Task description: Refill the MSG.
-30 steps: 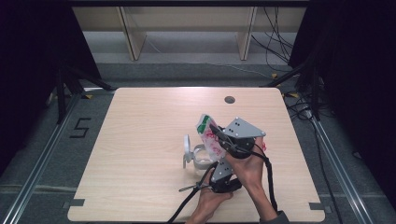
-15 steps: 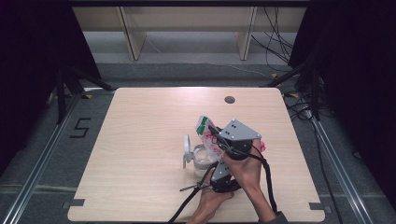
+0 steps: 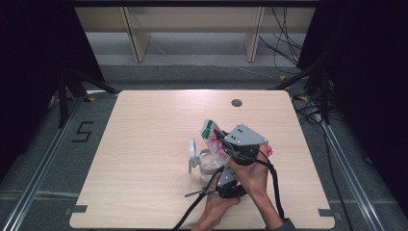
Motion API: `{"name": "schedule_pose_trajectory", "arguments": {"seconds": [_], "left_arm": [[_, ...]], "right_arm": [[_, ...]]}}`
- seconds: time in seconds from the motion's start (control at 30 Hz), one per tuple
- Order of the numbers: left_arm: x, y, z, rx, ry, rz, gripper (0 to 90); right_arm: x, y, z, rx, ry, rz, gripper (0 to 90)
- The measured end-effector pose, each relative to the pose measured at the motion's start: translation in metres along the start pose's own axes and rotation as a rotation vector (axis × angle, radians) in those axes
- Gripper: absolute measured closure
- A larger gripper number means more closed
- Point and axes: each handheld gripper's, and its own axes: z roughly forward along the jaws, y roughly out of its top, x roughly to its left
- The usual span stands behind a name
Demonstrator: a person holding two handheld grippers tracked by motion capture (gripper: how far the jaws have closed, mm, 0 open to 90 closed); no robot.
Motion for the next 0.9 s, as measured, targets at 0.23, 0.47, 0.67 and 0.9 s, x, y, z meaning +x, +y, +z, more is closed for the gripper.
{"name": "schedule_pose_trajectory", "arguments": {"seconds": [0.23,0.47,0.67,0.9], "left_arm": [[0.0000,0.0000,0.0003,-0.008,-0.003,0.007,75.0],[-0.0014,0.0003,-0.0016,-0.013,0.006,0.021,75.0],[-0.0005,-0.0008,-0.0008,-0.020,0.010,0.009,75.1],[-0.0005,-0.0006,-0.0006,-0.025,0.004,0.002,75.2]], "right_arm": [[-0.0004,0.0005,-0.0007,0.008,0.021,0.023,90.0],[0.0004,0.0024,-0.0013,-0.006,0.012,0.028,90.0],[0.0002,0.0022,0.0013,-0.007,0.010,0.007,90.0],[0.0019,0.0030,0.0017,-0.003,0.011,-0.008,90.0]]}}
